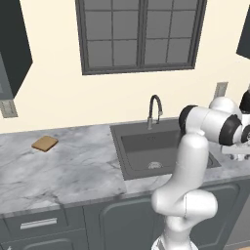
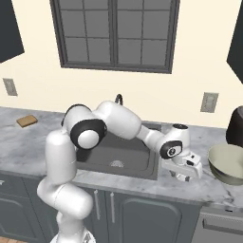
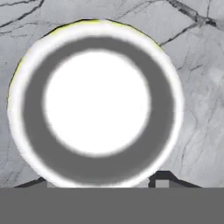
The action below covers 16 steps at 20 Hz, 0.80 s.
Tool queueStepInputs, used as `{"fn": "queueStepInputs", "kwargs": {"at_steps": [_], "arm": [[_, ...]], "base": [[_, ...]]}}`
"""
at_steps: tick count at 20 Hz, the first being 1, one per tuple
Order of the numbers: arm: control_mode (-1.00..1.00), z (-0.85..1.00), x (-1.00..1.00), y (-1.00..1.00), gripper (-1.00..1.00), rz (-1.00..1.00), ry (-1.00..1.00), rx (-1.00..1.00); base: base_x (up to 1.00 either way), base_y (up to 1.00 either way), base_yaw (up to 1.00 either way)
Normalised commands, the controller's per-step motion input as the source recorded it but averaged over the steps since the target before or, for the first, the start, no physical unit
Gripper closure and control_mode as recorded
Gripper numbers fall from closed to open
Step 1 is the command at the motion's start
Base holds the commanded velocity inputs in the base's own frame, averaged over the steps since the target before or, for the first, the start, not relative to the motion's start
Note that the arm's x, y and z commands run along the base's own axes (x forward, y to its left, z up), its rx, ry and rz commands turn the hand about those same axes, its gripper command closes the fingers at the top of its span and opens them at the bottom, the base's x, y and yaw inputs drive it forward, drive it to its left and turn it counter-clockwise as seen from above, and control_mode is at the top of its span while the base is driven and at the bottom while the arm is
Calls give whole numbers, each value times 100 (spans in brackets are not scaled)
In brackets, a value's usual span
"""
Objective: Pick the mug and place it in the sink. Pick the bowl and place it in the open cabinet and then close the cabinet.
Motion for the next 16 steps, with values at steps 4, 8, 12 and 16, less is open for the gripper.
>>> {"fn": "queueStepInputs", "kwargs": {"at_steps": [4,8,12,16], "arm": [[-100,-12,0,9,100,0,0,-1],[-100,-14,0,2,100,0,0,0],[-100,-8,1,0,100,0,0,-1],[-100,0,0,3,100,1,-1,-5]], "base": [[0,0,0],[0,0,0],[0,0,0],[0,0,0]]}}
